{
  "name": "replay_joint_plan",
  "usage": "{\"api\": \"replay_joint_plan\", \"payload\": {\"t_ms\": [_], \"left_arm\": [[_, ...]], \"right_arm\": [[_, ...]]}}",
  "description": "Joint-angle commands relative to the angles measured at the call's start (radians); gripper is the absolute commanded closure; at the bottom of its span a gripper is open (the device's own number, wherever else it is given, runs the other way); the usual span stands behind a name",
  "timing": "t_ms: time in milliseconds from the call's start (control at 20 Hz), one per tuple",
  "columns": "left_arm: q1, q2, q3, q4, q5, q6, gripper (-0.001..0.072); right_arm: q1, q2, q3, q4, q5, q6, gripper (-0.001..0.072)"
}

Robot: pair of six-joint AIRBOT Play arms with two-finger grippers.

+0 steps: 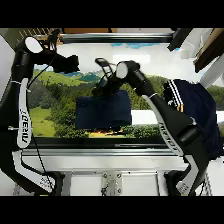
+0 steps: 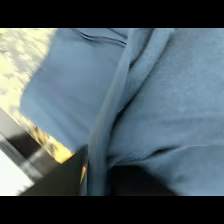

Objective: Fold the clothes and pants, and hang the long-sleeved shirts on hangers.

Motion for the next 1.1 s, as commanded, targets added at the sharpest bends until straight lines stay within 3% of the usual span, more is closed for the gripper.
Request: {"api": "replay_joint_plan", "payload": {"t_ms": [0,50,150,400,600,750,900,1050], "left_arm": [[0.048,0.034,0.0,0.0,-0.01,0.002,0.0697],[0.054,0.039,0.0,0.0,-0.011,0.002,0.0697],[0.074,0.047,0.0,0.001,-0.011,0.002,0.0697],[0.104,0.098,-0.001,0.002,-0.011,0.024,0.0697],[0.063,0.135,-0.001,0.002,-0.023,0.047,0.0698],[-0.003,0.134,-0.002,0.002,-0.018,0.054,0.0697],[-0.068,0.134,-0.003,0.003,0.027,0.063,0.0697],[-0.103,0.134,-0.003,0.001,0.053,0.062,0.0697]], "right_arm": [[0.112,-0.111,0.002,0.108,-0.256,-0.089,0.0161],[0.141,-0.129,0.006,0.177,-0.307,-0.191,-0.0008],[0.167,-0.116,0.007,0.263,-0.357,-0.321,-0.0008],[0.032,0.034,-0.095,0.206,-0.249,-0.293,-0.0004],[-0.21,0.217,-0.428,0.185,-0.163,-0.314,-0.0004],[-0.41,0.272,-0.643,0.191,-0.154,-0.25,-0.0005],[-0.546,0.239,-0.773,0.314,-0.166,-0.241,-0.0004],[-0.567,0.149,-0.798,0.477,-0.167,-0.298,-0.0004]]}}
